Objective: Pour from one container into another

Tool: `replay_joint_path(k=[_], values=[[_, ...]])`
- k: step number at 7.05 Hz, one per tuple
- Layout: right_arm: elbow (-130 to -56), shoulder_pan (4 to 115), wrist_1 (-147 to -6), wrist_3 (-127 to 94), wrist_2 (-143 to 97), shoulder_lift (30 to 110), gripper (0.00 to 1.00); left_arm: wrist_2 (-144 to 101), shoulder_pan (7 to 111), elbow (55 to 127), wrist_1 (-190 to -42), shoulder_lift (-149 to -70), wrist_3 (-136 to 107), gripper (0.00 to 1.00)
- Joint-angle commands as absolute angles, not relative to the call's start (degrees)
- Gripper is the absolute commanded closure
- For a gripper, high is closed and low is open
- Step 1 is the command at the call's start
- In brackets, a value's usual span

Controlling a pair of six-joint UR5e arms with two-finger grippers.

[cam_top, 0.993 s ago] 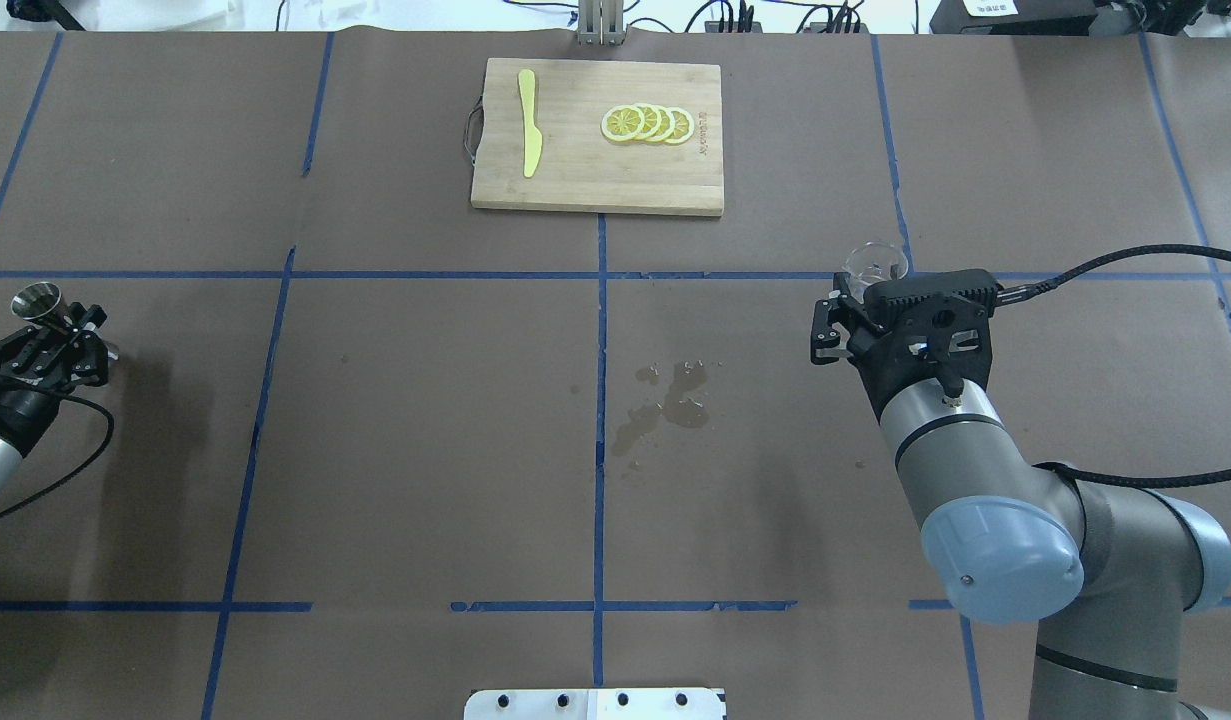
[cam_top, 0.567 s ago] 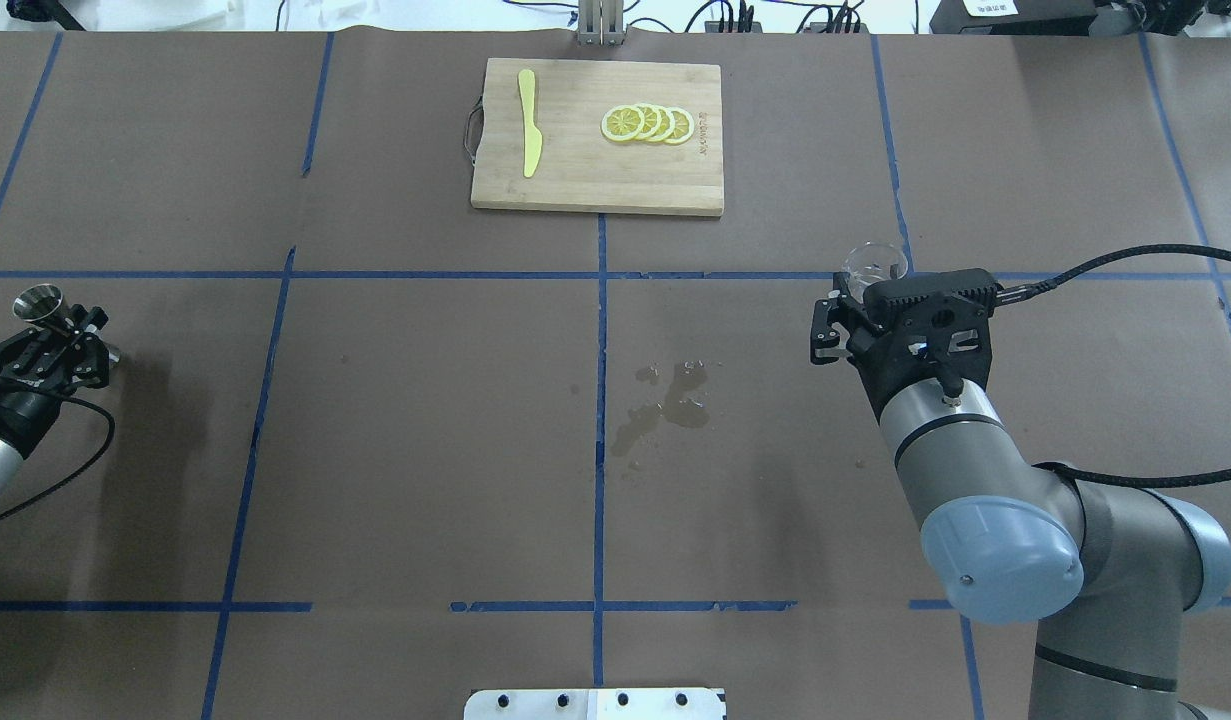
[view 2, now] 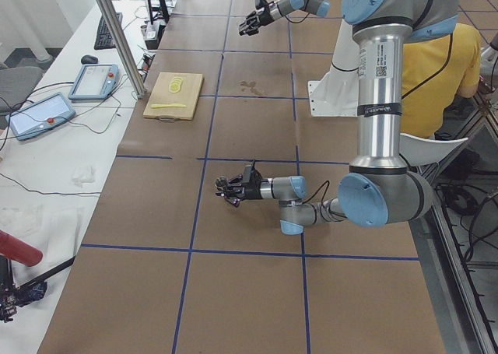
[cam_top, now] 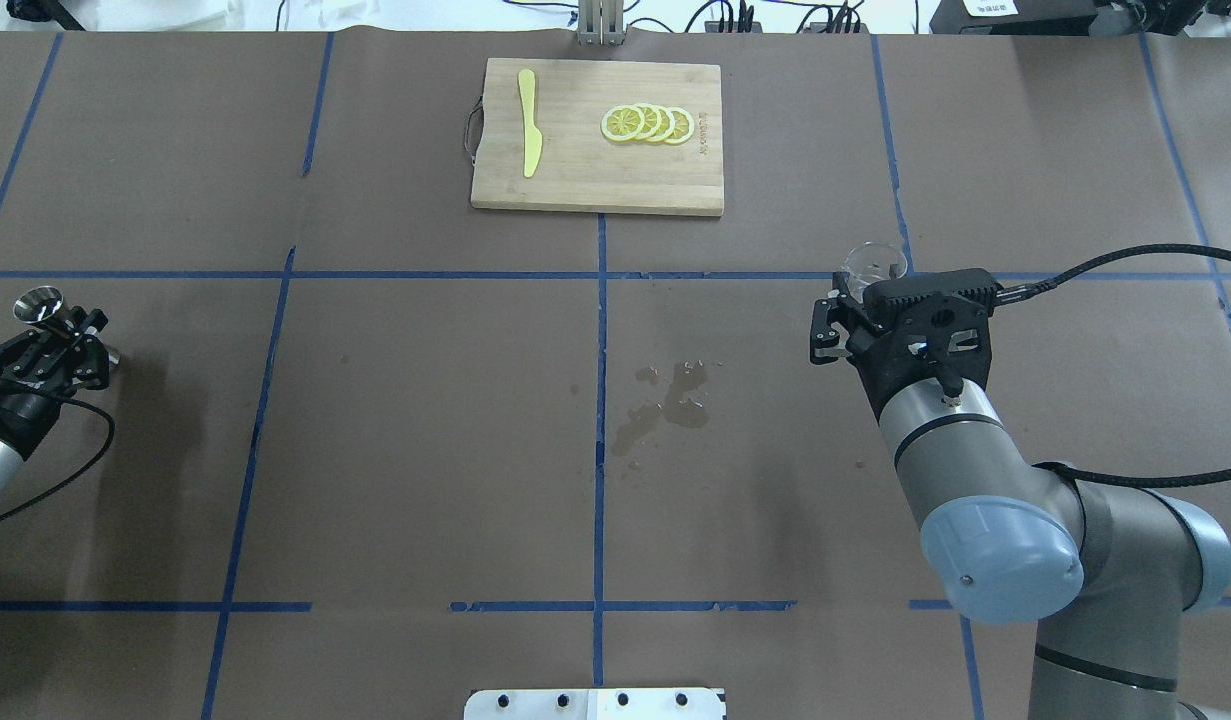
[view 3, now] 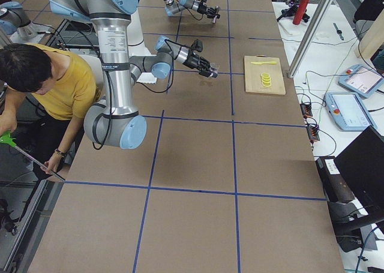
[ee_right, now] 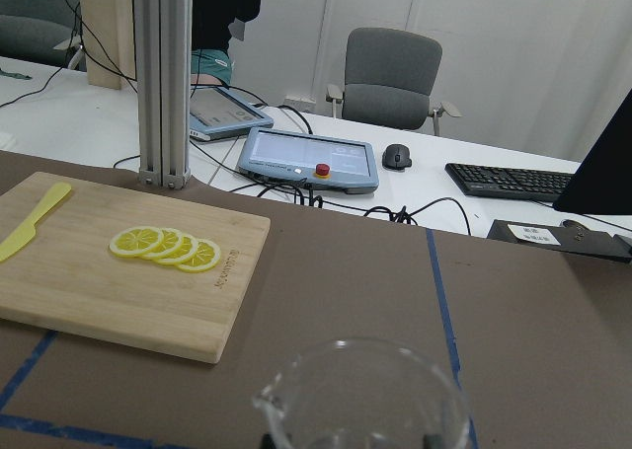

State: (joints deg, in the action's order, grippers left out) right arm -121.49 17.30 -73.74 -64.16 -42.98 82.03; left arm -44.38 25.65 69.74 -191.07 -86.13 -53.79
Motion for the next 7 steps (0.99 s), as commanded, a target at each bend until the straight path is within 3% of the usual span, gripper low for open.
replay_joint_path(k=[1,2,3,4,5,6,7], values=[[-121.55,17.23,-73.74,-64.16,-42.98,82.0,1.0,-44.38,25.58,69.78,-191.07,-86.13,-53.79,0.7],[-121.55,17.23,-73.74,-64.16,-42.98,82.0,1.0,-44.38,25.58,69.79,-191.07,-86.13,-53.79,0.68],[-121.55,17.23,-73.74,-64.16,-42.98,82.0,1.0,-44.3,25.58,69.79,-191.07,-86.13,-53.7,0.55],[-121.55,17.23,-73.74,-64.16,-42.98,82.0,1.0,-44.3,25.58,69.79,-191.07,-86.13,-53.79,0.53],[-121.55,17.31,-73.74,-64.16,-42.98,82.0,1.0,-44.3,25.58,69.79,-191.07,-86.13,-53.79,0.4],[-121.55,17.31,-73.74,-64.16,-42.98,82.0,1.0,-44.3,25.58,69.87,-191.16,-86.13,-53.88,0.0],[-121.64,17.23,-73.65,-64.16,-42.98,82.0,1.0,-44.3,25.58,69.87,-191.34,-86.05,-53.79,0.0]])
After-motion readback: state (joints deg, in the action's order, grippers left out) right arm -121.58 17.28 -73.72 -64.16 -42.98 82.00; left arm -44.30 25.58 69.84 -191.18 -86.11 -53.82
